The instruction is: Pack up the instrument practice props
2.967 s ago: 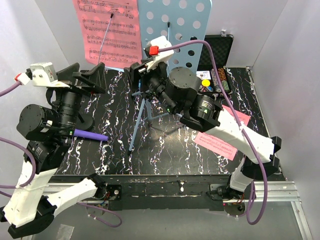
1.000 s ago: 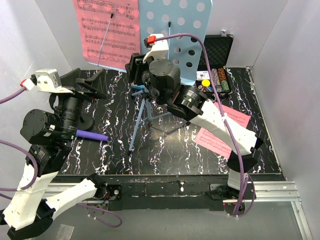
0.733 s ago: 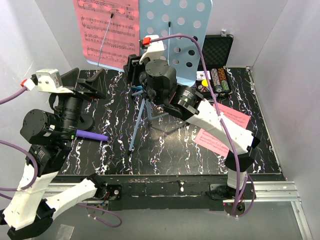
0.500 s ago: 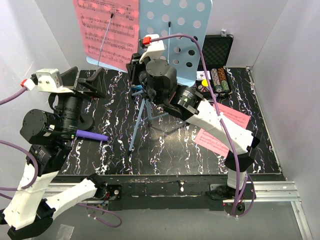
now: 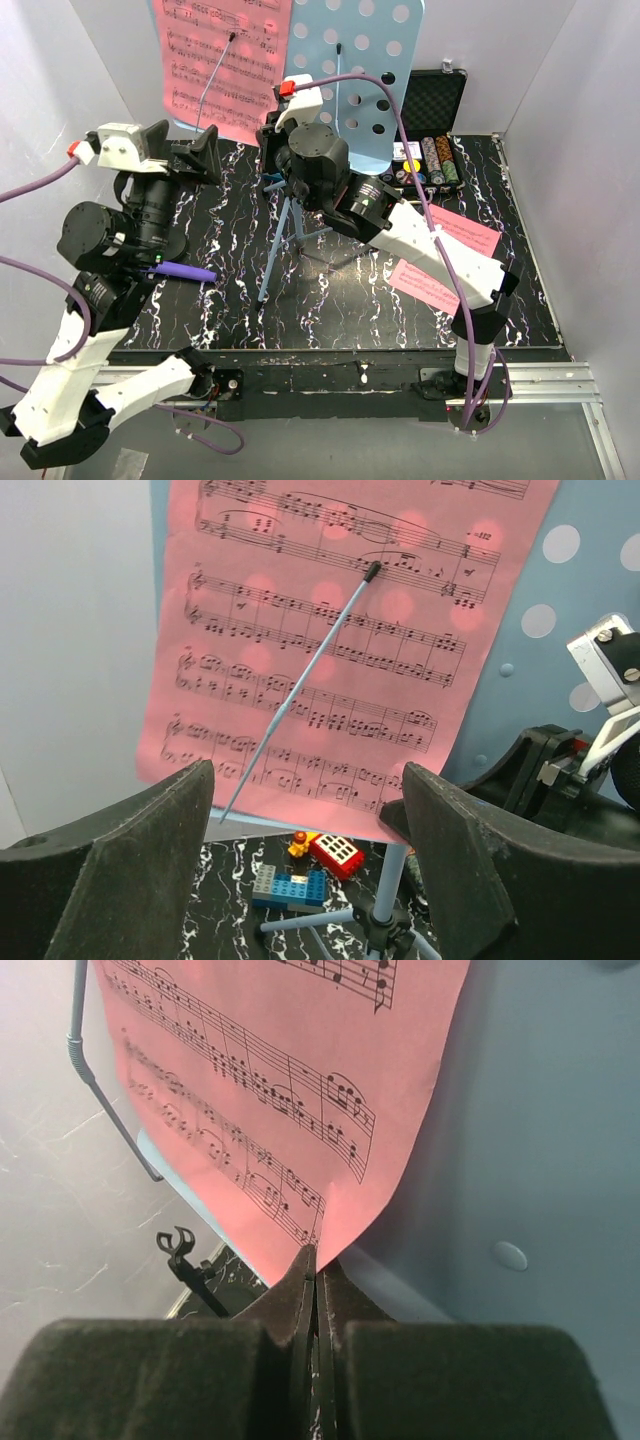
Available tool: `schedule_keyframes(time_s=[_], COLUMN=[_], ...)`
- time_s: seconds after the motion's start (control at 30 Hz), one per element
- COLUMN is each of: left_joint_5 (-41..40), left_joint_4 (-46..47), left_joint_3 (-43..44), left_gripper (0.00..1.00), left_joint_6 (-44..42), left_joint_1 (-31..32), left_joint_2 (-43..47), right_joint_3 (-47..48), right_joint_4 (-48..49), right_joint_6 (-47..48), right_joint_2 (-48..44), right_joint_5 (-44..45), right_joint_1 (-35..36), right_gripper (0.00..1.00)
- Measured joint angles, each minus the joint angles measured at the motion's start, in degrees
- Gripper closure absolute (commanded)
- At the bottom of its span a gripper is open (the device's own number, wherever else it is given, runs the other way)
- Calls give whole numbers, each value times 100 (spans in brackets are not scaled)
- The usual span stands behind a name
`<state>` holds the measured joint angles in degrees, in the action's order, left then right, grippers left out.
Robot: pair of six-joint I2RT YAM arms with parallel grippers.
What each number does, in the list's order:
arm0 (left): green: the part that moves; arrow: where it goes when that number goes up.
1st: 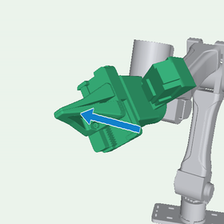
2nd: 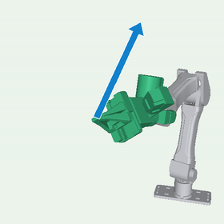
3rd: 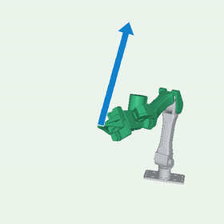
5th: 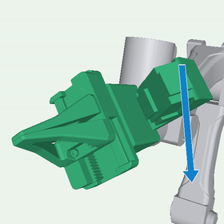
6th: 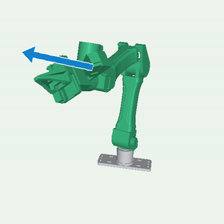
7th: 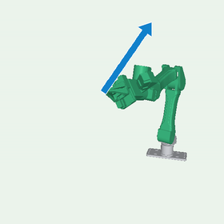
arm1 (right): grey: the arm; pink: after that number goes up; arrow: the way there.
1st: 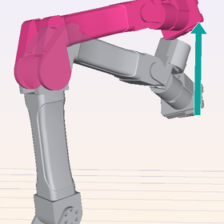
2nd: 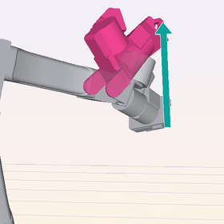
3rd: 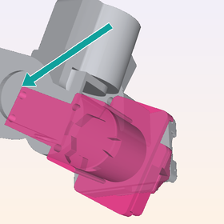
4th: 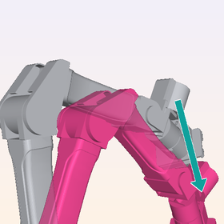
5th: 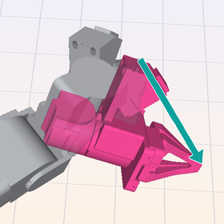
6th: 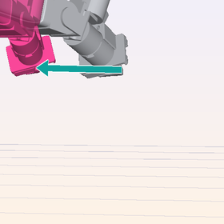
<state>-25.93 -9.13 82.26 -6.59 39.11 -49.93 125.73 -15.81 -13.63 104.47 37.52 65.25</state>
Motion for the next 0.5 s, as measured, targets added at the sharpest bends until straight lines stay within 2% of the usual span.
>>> schedule_keyframes(time_s=[0.2,0.5], left_joint_5=[186,181], left_joint_4=[-28,68], left_joint_3=[96,308], left_gripper=[15,23], left_joint_6=[-74,-645], left_joint_1=[0,0], left_joint_2=[-306,-706], right_joint_3=[-297,-339], right_joint_4=[116,146], right_joint_6=[138,380], right_joint_2=[-212,-293], right_joint_5=[2,2], right_joint_1=[0,0], right_gripper=[99,99])
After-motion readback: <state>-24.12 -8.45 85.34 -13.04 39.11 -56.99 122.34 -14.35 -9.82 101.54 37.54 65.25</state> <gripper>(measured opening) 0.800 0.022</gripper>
